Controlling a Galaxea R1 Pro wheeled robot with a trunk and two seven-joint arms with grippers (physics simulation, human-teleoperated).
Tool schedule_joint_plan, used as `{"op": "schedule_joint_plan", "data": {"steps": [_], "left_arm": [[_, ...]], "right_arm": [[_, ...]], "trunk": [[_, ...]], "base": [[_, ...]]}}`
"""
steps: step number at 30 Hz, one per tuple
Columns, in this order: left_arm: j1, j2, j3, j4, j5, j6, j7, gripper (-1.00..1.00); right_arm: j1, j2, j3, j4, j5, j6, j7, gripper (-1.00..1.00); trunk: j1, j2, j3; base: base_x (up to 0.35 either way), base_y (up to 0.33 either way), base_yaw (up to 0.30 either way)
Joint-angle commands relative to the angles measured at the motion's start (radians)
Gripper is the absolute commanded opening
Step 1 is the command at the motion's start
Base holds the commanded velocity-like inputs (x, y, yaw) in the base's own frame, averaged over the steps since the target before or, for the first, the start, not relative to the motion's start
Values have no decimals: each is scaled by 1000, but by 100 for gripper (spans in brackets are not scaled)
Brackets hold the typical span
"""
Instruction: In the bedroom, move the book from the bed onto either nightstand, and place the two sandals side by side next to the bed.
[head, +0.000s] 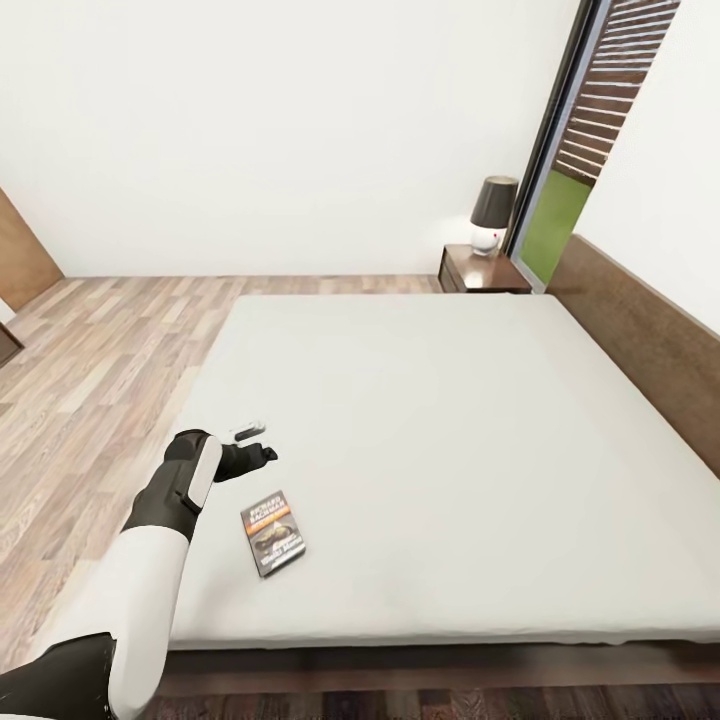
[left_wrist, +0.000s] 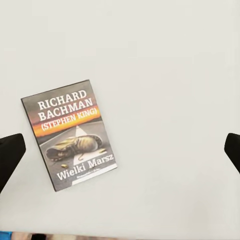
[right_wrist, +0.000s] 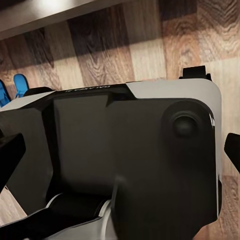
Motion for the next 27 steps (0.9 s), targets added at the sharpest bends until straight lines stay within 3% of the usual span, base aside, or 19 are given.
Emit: {"op": "schedule_joint_plan", "data": {"steps": [1, 27], "left_arm": [[-1, -1, 3, -1, 10, 5, 7, 100], [-1, -1, 2, -1, 11, 3, 7, 100]], "right_arm": [[-2, 0, 4, 5, -7, -7, 5, 100], [-2, 0, 4, 5, -7, -7, 5, 100]], "trunk": [[0, -1, -3], [0, -1, -43]], "base": [[0, 0, 0], [0, 0, 0]]}}
